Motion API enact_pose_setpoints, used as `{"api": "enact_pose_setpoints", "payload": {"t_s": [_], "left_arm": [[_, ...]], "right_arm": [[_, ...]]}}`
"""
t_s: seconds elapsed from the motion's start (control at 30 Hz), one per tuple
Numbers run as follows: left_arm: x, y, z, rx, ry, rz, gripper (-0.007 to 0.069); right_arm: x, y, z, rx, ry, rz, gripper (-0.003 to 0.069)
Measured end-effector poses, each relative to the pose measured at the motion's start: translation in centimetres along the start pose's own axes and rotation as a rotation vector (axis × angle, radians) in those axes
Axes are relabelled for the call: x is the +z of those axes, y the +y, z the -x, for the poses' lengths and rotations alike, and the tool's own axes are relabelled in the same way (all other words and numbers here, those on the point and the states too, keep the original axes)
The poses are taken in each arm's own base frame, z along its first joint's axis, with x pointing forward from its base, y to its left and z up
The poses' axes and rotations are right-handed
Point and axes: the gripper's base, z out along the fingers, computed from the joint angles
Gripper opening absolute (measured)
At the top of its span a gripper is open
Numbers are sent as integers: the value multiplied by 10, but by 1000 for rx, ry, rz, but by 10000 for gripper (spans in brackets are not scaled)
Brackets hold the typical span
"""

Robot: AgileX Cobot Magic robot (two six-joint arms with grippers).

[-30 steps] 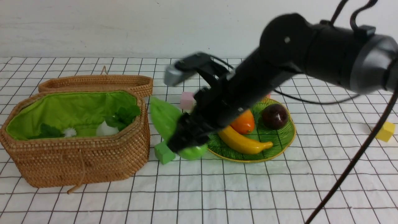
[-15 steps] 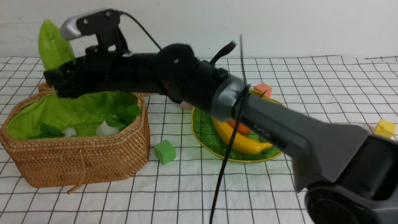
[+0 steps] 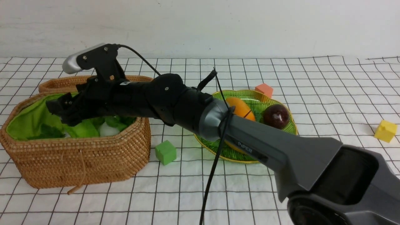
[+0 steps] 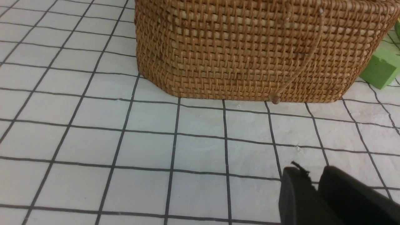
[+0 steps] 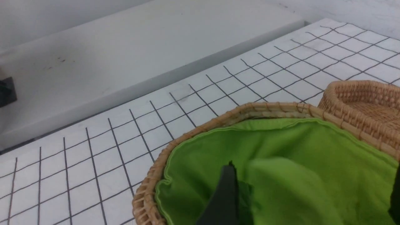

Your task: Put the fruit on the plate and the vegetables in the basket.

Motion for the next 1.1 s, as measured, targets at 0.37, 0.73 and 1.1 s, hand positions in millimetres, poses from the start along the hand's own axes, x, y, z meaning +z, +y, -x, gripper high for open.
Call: {"api": "enact_pose_setpoints", "payload": {"t_s": [0.37,0.73,1.1], "left_arm": [[0,0,0,0,0,0,113],[0,0,0,0,1,1,124],[0,0,0,0,3,1,132]], "right_arm": [[-109,32,87,-171,328,416,402],[-283,36,144,-24,622,-284,-8],[-371,72,62,184,809,-380,-8]]}}
